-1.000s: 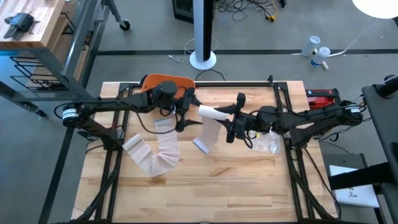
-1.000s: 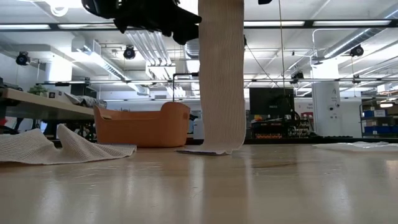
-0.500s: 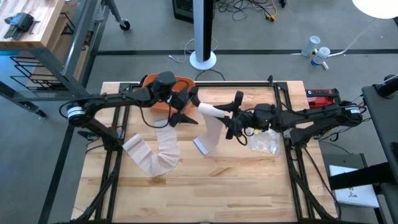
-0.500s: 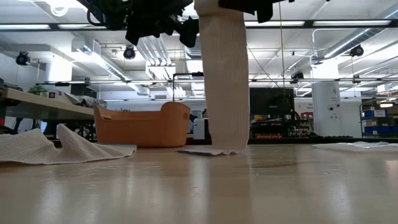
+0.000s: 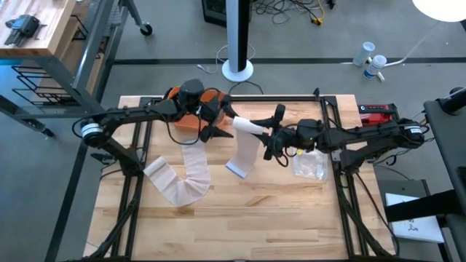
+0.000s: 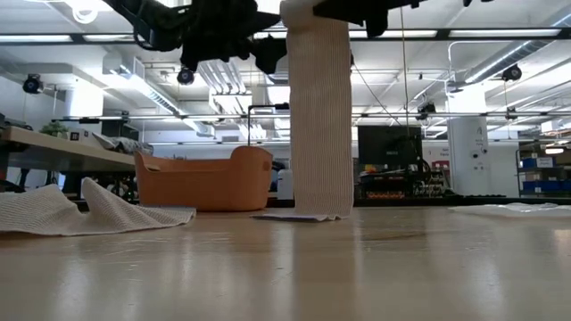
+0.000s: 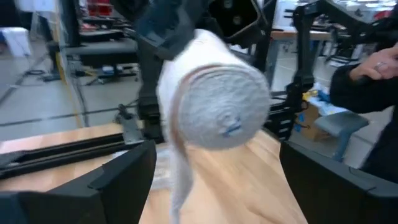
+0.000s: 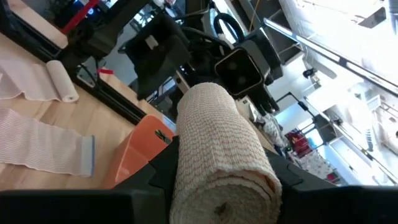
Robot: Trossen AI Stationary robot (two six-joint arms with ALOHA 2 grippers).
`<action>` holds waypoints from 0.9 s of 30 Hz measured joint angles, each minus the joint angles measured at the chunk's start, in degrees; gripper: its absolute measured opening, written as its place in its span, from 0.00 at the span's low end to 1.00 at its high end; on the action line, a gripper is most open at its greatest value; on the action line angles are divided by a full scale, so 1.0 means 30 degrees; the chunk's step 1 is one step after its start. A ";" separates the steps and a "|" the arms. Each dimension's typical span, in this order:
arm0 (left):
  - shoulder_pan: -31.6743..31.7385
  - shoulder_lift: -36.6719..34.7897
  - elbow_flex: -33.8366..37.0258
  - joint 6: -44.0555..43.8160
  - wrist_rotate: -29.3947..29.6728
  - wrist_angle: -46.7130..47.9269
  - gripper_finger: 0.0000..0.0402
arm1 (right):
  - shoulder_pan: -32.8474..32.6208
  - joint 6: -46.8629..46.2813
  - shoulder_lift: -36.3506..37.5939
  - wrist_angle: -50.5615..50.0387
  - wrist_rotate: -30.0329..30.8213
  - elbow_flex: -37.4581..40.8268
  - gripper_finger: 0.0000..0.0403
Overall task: Roll bandage
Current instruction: Roll the right white bandage
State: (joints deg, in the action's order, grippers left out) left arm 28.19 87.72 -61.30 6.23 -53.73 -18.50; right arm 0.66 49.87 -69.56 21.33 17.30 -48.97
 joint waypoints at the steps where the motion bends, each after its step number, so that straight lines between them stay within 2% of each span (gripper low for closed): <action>1: 0.0220 0.0000 0.0000 0.0344 -0.0087 0.0007 0.82 | 0.0234 -0.0134 0.0000 0.0002 -0.0170 0.0000 0.32; 11: 0.1838 0.0318 0.0000 0.2414 -0.0130 -0.0880 0.84 | 0.2150 0.1331 0.0004 -0.0016 -0.0576 0.0000 0.32; 16: 0.2857 0.0783 -0.0131 0.2437 -0.0087 -0.1653 0.87 | 0.3317 0.1531 -0.0284 -0.0460 -0.2154 0.0030 0.32; 27: 0.3409 0.2144 -0.0306 0.2192 -0.1553 -0.1650 0.92 | 0.3580 0.4578 -0.1791 0.1061 -0.2282 0.0021 0.32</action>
State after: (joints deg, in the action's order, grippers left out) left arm 38.41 94.15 -62.22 12.81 -58.39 -23.45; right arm 11.40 63.61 -74.93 24.52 10.46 -48.91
